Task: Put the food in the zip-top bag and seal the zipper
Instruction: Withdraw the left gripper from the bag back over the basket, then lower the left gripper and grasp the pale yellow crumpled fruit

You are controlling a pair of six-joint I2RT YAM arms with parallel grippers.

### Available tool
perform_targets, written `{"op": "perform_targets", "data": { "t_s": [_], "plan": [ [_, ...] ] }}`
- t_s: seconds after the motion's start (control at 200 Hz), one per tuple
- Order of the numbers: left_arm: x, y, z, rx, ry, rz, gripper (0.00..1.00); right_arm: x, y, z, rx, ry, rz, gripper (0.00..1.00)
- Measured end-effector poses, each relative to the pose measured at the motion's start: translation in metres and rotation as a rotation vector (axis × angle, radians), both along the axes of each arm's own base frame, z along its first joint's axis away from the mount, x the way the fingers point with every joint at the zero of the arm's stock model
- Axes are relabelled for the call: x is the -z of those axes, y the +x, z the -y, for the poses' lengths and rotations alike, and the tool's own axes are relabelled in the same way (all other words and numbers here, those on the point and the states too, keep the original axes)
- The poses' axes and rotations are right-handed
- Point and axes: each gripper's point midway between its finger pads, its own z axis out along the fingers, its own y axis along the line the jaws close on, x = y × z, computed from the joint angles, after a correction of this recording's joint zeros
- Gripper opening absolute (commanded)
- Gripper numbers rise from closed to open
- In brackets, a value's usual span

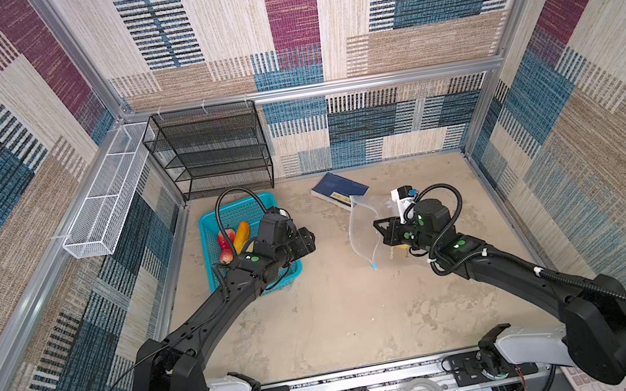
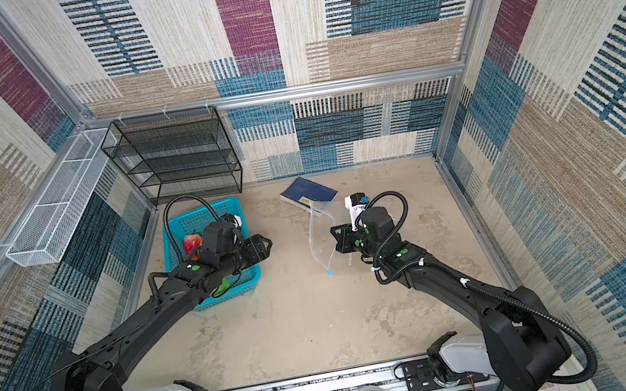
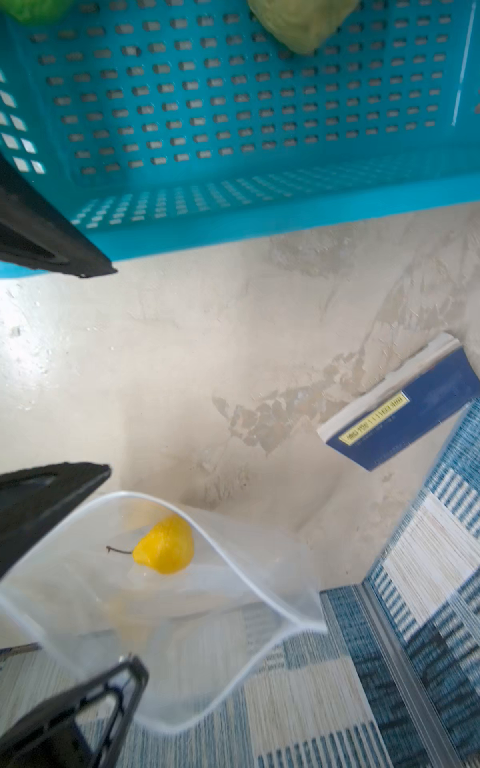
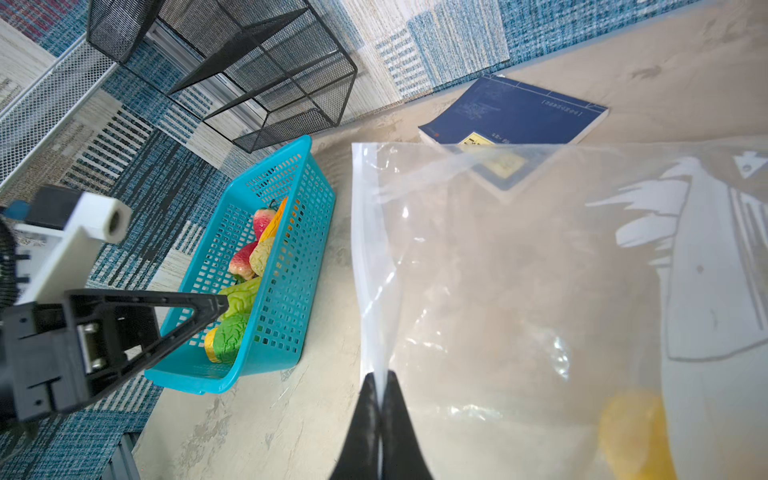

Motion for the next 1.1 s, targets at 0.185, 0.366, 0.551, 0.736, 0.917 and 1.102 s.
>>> {"op": "perform_targets", "data": {
  "t_s": [0.185, 0.366, 0.551, 0.736, 0.917, 1.102],
  "plan": [
    [0.033, 0.003, -0.007, -0.012, 0.047, -0.072, 0.72, -0.004, -0.001, 0.002, 0.006, 0.004, 0.013, 0.00],
    [0.061, 0.001, -0.003, 0.005, 0.064, -0.147, 0.70, -0.007, -0.001, 0.003, 0.011, 0.002, 0.024, 0.00],
    [0.063, -0.008, 0.025, 0.070, 0.019, -0.156, 0.70, -0.008, -0.001, 0.004, 0.016, -0.001, 0.030, 0.00],
    [0.062, -0.024, 0.061, 0.143, -0.029, -0.169, 0.70, -0.010, -0.001, 0.005, 0.022, -0.002, 0.035, 0.00],
    [0.054, -0.032, 0.081, 0.190, -0.075, -0.178, 0.70, -0.010, 0.000, 0.007, 0.030, -0.011, 0.039, 0.00],
    [0.013, -0.022, 0.070, 0.167, -0.060, -0.068, 0.72, -0.010, 0.000, 0.008, 0.033, -0.013, 0.040, 0.00]
  ]
}}
